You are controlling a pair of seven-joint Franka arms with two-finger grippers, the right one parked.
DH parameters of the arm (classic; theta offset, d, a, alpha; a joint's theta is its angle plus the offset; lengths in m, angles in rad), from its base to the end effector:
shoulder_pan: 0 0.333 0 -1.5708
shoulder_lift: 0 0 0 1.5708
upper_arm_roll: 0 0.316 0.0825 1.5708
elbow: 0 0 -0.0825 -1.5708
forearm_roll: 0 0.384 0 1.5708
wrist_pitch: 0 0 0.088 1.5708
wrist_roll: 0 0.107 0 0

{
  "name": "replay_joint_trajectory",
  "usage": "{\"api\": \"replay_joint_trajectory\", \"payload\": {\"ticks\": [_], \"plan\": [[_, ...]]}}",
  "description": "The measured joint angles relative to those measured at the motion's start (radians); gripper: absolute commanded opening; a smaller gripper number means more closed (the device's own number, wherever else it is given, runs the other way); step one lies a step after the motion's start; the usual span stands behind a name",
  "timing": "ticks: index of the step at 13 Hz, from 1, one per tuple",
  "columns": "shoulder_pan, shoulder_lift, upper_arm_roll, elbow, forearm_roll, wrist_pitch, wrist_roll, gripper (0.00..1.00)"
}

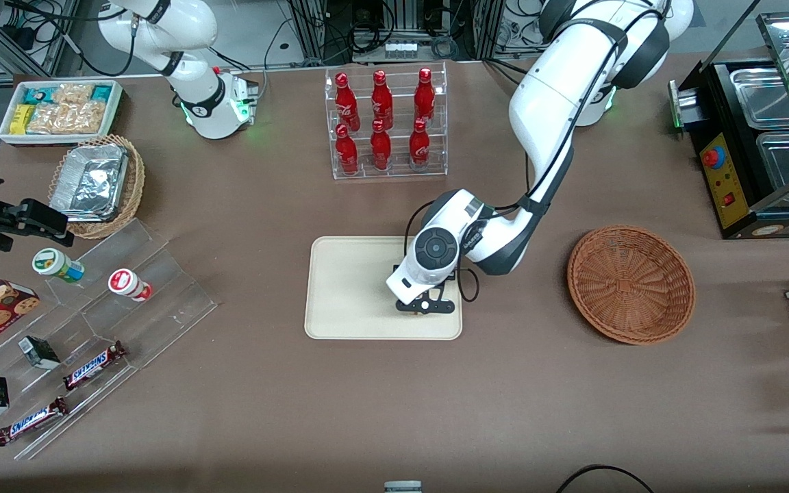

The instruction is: Place sandwich from basket to tray

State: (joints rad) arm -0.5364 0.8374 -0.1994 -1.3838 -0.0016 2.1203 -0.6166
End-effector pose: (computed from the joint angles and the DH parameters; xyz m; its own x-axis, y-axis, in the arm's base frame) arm 0.5553 -0.4643 0.2096 0.9851 -0.0648 -0.1592 -0.0544 -0.9961 0.0691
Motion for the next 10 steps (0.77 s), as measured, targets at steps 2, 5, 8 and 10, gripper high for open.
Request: {"api": "replay_joint_trajectory", "payload": {"ticks": [2,5,8,10], "plan": [[0.002,-0.004,0.001,0.016,0.001,-0.001,0.0,1.0],[0.015,-0.062,0.01,0.044,0.001,-0.039,-0.039,1.0],[0.096,-0.227,0.034,0.057,0.003,-0.206,-0.051,1.0],[0.194,-0.343,0.039,0.048,0.005,-0.315,-0.019,1.0]]}}
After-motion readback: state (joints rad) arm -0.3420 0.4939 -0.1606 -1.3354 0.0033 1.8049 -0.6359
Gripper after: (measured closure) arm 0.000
